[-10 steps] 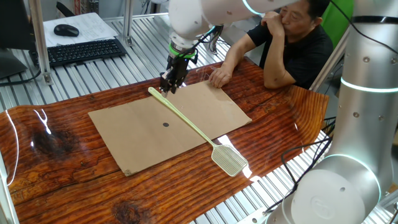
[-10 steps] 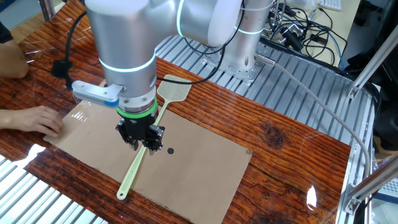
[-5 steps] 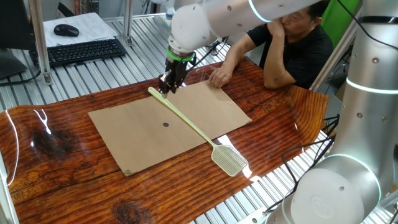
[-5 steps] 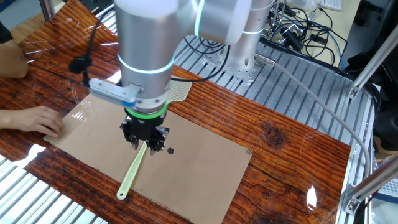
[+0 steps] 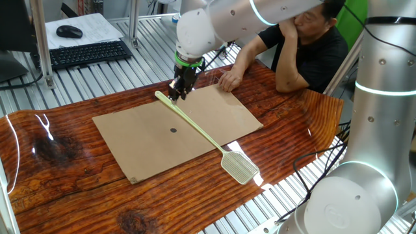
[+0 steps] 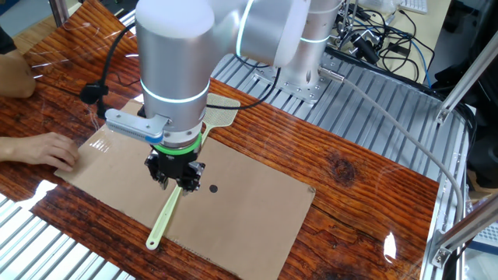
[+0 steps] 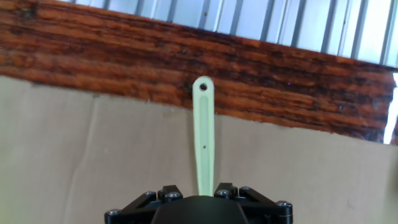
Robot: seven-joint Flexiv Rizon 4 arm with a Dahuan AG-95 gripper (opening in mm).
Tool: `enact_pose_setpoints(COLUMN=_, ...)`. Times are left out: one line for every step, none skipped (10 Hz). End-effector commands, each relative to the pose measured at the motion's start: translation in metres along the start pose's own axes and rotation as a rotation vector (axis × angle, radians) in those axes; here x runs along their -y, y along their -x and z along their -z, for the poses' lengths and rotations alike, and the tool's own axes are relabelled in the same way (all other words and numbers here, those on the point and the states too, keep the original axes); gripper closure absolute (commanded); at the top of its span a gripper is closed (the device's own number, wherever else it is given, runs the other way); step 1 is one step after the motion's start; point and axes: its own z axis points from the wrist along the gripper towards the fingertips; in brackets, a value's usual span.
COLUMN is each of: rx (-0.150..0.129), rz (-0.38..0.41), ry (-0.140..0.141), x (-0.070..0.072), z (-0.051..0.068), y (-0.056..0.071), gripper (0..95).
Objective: Swat with a flyswatter
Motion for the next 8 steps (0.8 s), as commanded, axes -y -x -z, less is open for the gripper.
enact_pose_setpoints(rx=-0.005, rz=0.001, ry=0.001, x=0.001, z=-0.001, y=-0.002, gripper=57.0)
enact_pose_setpoints(rx=-0.004, rz=0.001, ry=0.000, x=0.003, z=-0.004, y=-0.002, gripper=57.0)
enact_pose_setpoints(rx=-0.004, rz=0.001, ry=0.001, x=0.003, z=-0.007, y=-0.003, gripper=57.0)
enact_pose_setpoints(rx=-0.002, rz=0.001, ry=0.004, x=0.003, z=-0.014, y=-0.003, gripper=57.0)
enact_pose_setpoints(rx=0.000, rz=0.001, ry=0.005, x=0.004, z=-0.016, y=-0.004, gripper=57.0)
enact_pose_setpoints(rx=0.004, rz=0.001, ry=0.005, x=0.004, z=-0.022, y=-0.004, gripper=57.0)
enact_pose_setpoints(rx=0.006, rz=0.000, ry=0.006, x=0.005, z=-0.024, y=-0.005, gripper=57.0)
enact_pose_setpoints(rx=0.008, rz=0.000, ry=0.010, x=0.006, z=-0.032, y=-0.006, gripper=57.0)
